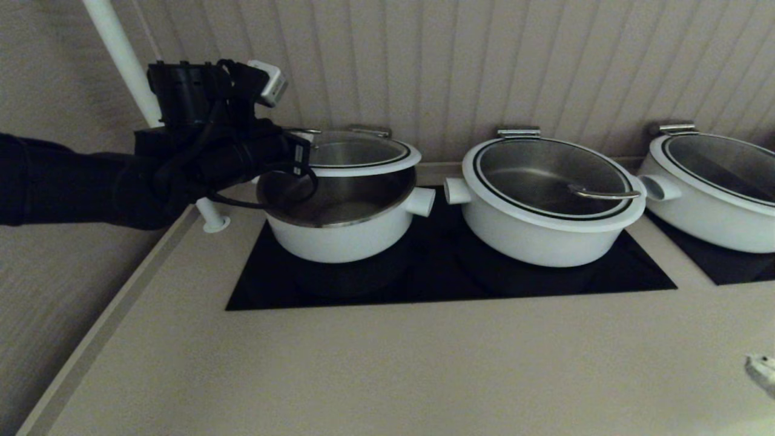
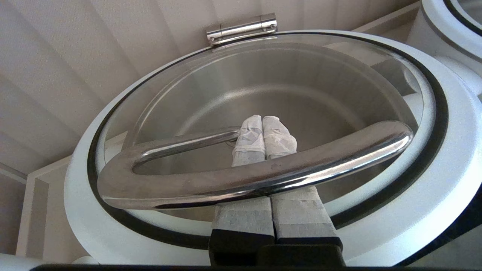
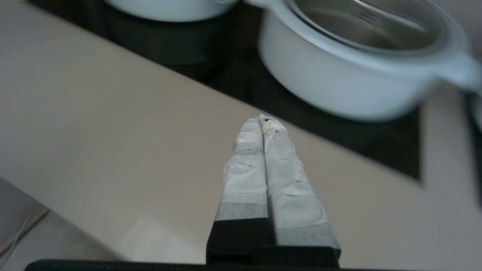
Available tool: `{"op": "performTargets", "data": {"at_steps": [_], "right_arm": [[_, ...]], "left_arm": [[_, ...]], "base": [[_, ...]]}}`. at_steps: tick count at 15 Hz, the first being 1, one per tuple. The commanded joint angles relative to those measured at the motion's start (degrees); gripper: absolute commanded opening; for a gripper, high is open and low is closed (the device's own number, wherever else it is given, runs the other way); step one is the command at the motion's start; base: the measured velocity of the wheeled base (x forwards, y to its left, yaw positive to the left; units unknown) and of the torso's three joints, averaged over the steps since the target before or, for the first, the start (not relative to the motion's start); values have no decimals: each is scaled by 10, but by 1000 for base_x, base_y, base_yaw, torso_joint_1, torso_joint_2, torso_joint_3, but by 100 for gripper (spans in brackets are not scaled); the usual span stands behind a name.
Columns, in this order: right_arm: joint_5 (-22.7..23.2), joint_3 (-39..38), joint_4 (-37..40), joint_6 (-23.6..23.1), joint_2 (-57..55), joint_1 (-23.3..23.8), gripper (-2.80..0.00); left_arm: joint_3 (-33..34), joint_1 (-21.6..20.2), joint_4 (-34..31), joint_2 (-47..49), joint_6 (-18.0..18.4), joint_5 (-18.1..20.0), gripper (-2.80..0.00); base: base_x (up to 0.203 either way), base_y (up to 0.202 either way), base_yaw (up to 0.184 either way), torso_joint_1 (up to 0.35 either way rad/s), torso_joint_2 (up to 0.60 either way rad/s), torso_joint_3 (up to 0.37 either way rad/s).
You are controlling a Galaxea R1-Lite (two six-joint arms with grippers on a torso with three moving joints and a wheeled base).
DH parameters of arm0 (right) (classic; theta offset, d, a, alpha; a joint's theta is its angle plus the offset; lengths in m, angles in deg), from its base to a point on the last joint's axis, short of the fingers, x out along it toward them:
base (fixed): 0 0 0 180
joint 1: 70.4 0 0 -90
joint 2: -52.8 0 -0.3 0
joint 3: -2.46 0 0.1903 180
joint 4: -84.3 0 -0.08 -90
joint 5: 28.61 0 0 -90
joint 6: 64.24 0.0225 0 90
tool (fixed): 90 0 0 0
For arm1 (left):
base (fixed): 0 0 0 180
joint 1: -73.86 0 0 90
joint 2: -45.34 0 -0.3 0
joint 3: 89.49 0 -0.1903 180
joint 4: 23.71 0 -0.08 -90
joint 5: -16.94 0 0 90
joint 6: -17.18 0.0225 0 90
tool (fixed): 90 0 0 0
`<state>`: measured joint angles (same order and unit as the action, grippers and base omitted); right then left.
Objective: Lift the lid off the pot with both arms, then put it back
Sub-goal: Hold the pot lid with the right arm
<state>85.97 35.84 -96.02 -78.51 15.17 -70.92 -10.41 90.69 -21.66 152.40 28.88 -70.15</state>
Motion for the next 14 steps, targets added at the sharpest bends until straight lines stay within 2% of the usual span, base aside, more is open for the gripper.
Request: {"op": "performTargets", "data": {"at_steps": [1,6,11,14], "right_arm": [[38,9,-98,-20,-175,-15,-280],[67,66,-269,-49,-388,-135,-280],[75,195,-302,-48,-523,-188,-280],[82,239,-338,-20,-586,-226,-280]], "left_arm": [[-1,0,2,2,-1,0,-280],[-1,0,3,6,-4,0,-280],[-1,0,6,10,-8,-1,-280],[0,0,6,10,-9,-1,-280]], "base": [[0,0,0,0,0,0],[0,0,0,0,0,0],[0,0,0,0,0,0],[0,0,0,0,0,0]]}}
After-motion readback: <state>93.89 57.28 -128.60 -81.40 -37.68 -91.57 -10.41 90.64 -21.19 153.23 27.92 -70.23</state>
